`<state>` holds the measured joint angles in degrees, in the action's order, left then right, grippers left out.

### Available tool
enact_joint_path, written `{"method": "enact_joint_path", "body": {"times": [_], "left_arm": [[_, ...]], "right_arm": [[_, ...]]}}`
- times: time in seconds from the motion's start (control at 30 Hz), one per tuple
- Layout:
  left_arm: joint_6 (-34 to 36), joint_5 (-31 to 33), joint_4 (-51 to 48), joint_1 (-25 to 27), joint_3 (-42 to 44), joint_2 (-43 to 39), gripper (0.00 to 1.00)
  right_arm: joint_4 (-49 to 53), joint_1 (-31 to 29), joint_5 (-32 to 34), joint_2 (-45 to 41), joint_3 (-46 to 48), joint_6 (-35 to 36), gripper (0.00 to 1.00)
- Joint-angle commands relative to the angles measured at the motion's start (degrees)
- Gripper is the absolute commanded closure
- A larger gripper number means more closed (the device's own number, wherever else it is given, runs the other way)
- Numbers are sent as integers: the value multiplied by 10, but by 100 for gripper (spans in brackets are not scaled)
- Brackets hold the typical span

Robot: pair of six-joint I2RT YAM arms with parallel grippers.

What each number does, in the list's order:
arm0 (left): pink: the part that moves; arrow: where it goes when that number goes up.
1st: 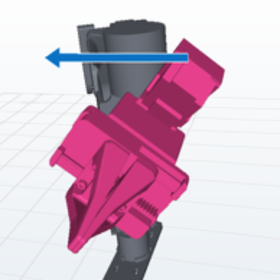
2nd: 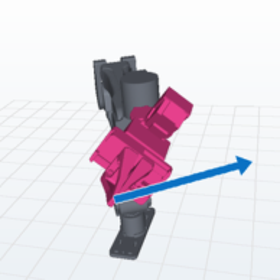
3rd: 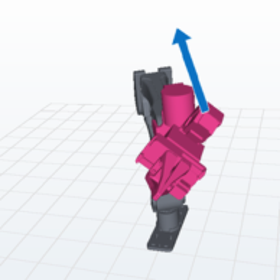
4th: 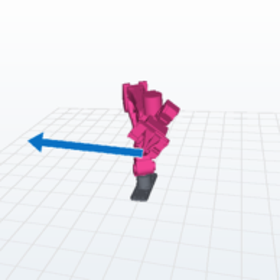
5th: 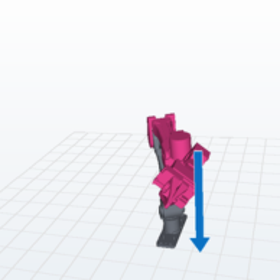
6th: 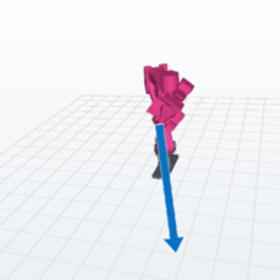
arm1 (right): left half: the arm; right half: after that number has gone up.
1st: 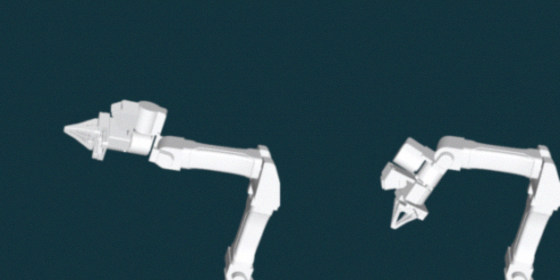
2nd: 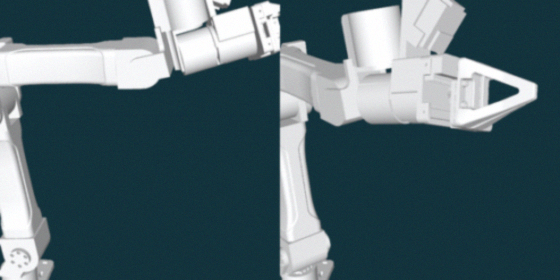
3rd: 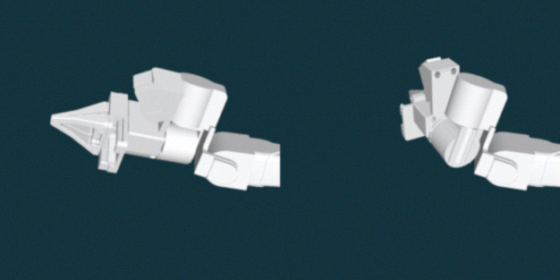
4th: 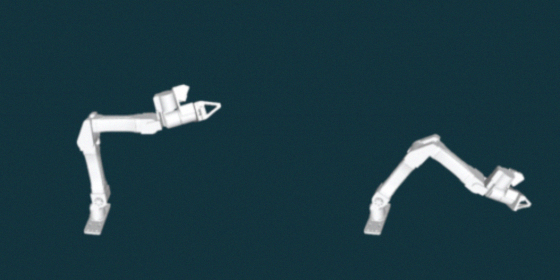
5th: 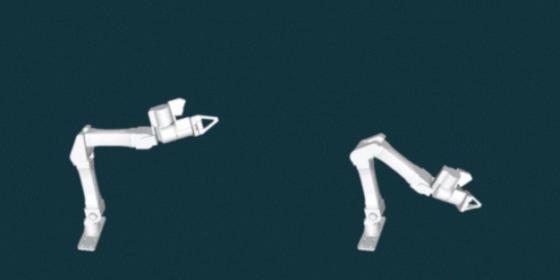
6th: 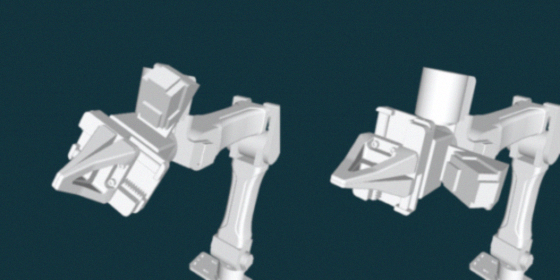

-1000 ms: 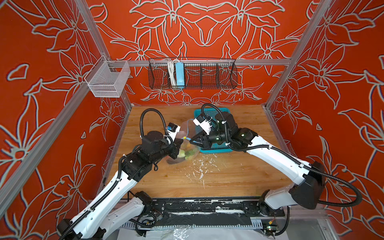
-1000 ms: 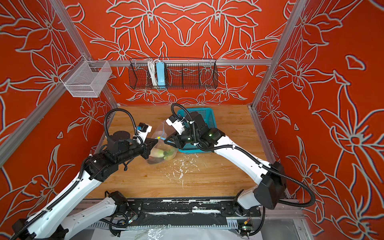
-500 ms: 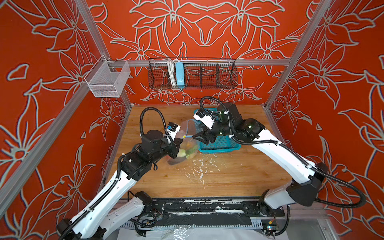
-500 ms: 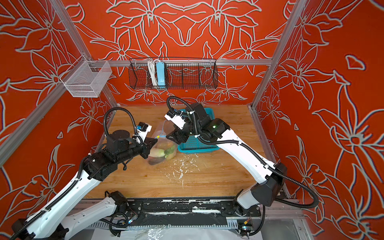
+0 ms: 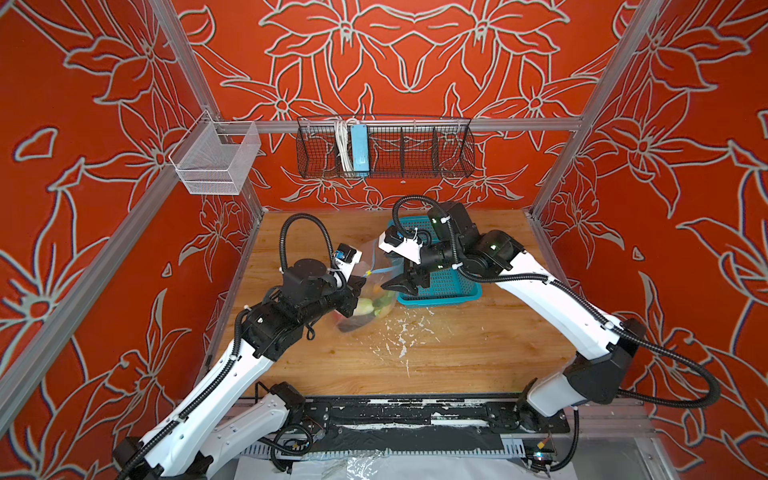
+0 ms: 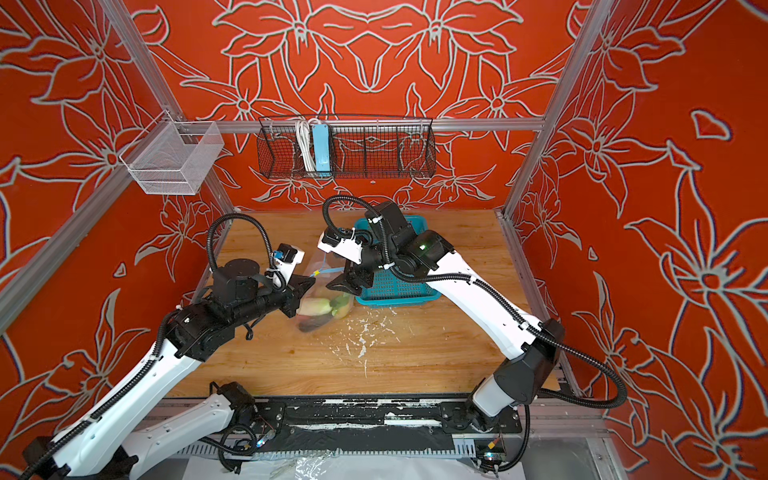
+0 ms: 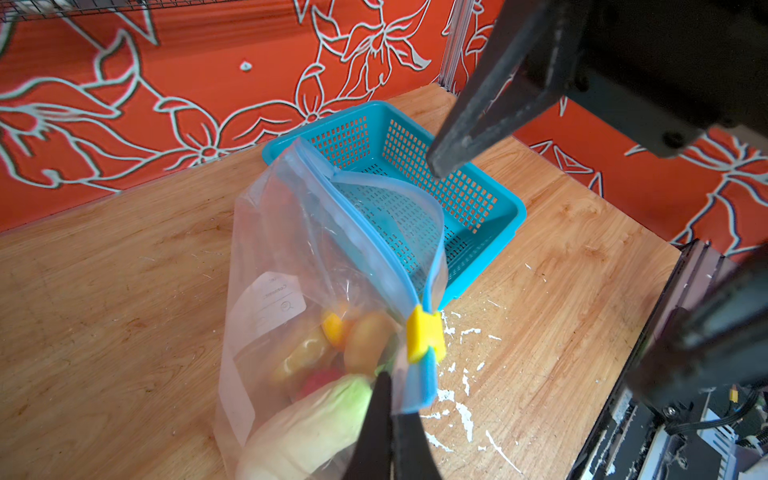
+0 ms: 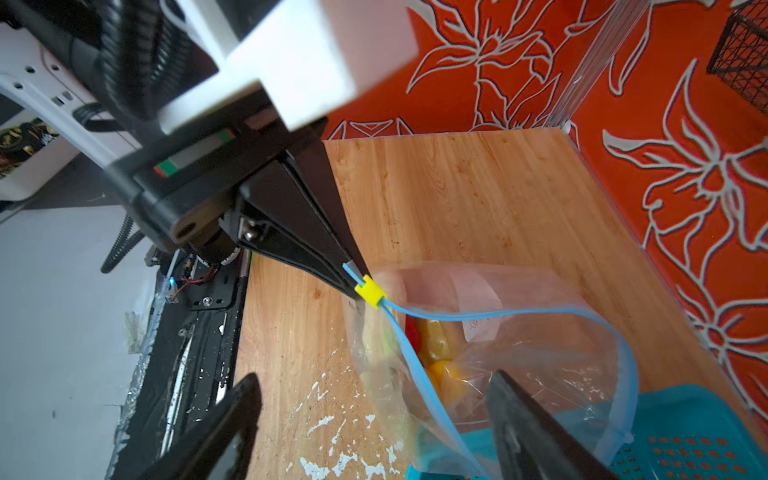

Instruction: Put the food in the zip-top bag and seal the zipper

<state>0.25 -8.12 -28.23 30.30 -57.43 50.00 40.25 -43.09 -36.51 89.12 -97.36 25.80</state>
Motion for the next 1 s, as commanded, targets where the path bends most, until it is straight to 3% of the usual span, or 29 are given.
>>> {"method": "enact_joint_path", "body": {"times": [0.0,0.2,0.97], "left_arm": [[12,-11,-1,-4,-15,0,100],[12,-12,2,-4,-16,1,100],[14,-7,0,-4,-16,-2,100]], "right_arm": [[-9,-1,-30,12,-21,41,20],[6,-11,-24,42,-55,59,31],[72,-38,11,104,-132,107,45]]}}
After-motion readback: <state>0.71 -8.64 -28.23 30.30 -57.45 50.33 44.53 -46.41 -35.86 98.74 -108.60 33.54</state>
